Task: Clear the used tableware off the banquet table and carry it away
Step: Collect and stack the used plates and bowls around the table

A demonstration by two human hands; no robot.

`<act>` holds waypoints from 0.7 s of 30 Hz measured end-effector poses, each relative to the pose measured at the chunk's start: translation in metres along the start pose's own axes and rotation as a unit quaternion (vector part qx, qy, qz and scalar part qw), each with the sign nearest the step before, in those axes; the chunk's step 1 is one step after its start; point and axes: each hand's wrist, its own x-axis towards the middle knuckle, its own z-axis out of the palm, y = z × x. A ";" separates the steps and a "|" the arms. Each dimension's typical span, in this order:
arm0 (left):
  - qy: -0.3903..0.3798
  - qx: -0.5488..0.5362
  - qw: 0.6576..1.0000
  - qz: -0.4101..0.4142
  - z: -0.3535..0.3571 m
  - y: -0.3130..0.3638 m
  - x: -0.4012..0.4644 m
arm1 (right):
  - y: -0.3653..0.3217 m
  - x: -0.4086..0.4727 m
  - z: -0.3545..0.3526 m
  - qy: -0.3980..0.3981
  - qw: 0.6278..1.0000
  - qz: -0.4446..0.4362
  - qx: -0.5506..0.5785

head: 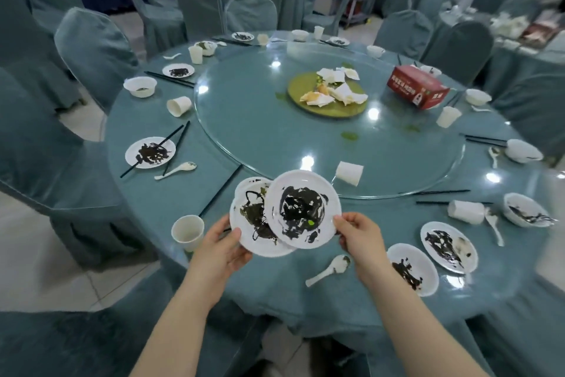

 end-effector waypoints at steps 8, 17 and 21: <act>-0.117 0.034 0.991 -0.052 0.054 -0.029 -0.004 | 0.019 -0.044 -0.004 0.080 0.988 0.027 0.131; -0.132 0.075 0.988 -0.034 0.088 -0.036 0.003 | 0.023 -0.043 -0.044 0.075 0.978 0.035 0.191; -0.116 0.075 0.990 -0.027 0.106 -0.042 0.014 | 0.029 -0.027 -0.079 0.110 0.974 0.045 0.195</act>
